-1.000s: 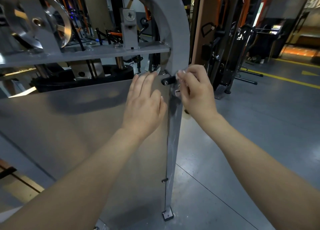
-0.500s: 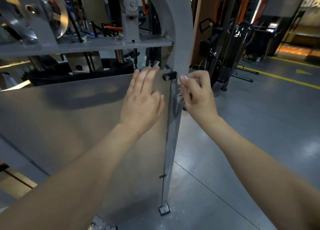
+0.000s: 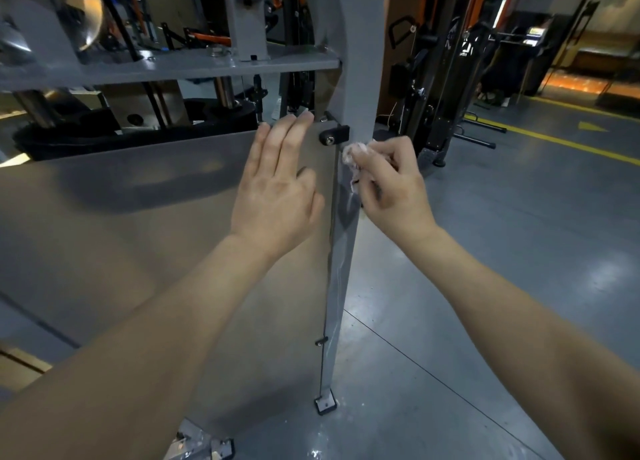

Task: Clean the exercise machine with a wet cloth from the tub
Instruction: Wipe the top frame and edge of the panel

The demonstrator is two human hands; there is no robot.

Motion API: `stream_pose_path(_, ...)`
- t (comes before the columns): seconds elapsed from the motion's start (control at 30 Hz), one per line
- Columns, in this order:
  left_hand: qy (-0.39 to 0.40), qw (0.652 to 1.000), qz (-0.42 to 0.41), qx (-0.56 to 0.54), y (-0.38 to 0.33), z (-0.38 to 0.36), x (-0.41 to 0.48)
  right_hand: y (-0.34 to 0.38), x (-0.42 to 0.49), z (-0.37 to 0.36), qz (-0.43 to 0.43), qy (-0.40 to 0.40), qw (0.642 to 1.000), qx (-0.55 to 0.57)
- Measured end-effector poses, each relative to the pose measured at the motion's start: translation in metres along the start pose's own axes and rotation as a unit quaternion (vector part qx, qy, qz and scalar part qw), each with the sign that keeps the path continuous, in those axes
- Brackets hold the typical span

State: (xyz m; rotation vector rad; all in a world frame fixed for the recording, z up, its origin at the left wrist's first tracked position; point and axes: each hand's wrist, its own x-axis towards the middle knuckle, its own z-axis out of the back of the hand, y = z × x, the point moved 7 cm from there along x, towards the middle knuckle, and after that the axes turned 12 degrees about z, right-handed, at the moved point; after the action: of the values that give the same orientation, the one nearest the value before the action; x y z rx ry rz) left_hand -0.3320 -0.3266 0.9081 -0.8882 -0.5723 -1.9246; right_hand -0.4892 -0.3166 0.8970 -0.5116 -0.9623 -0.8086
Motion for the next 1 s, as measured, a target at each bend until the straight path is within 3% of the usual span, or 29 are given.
stream_pose_path(0.1, -0.010, 1.000, -0.007, 0.007, 0.001, -0.002, 0.000, -0.002, -0.026, -0.019, -0.009, 0.007, 1.000, 0.004)
stream_pose_path(0.3, -0.013, 1.000, -0.003, 0.001, 0.001, -0.002, -0.001, 0.005, -0.054, -0.029, -0.003, 0.099, 0.995, 0.027)
stream_pose_path(0.5, -0.021, 1.000, -0.004, 0.014, 0.001, -0.006, -0.001, 0.003, -0.030, -0.018, -0.010, -0.012, 1.000, -0.005)
stream_pose_path(0.73, -0.013, 0.999, -0.012, 0.033, 0.002, -0.007, -0.002, 0.005, -0.064, -0.036, -0.035, 0.086, 0.996, 0.018)
stream_pose_path(0.9, -0.008, 0.999, -0.013, 0.035, 0.004, -0.009, -0.001, 0.000, -0.038, -0.022, -0.031, -0.011, 0.999, 0.000)
stream_pose_path(1.0, -0.009, 0.999, -0.015, 0.036, 0.003, -0.012, -0.002, 0.010, -0.070, -0.042, -0.026, 0.014, 1.000, 0.007)
